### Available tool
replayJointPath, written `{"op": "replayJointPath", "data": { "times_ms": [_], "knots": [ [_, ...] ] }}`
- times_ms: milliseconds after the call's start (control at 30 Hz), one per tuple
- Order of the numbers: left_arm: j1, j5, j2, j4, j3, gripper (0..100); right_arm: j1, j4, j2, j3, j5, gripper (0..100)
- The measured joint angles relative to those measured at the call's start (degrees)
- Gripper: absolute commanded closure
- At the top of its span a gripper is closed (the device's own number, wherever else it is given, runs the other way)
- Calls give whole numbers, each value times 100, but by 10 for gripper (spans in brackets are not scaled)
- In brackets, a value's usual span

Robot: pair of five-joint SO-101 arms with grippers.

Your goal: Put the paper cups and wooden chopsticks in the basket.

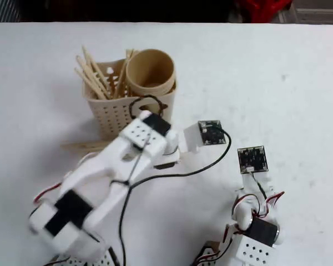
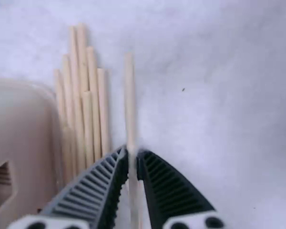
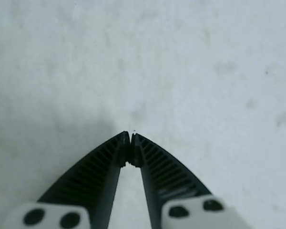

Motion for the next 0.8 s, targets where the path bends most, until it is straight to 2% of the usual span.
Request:
{"op": "replayJointPath", "data": {
  "times_ms": [167,467,600,800],
  "knots": [
    [0,0,-1389,26,378,978,0,0,0,0,0,981],
    [-149,352,-2699,123,396,978,0,0,0,0,0,981],
    [-158,598,-3578,484,-299,978,0,0,0,0,0,981],
    [-185,1143,-4352,765,-1969,978,0,0,0,0,0,981]
  ]
}}
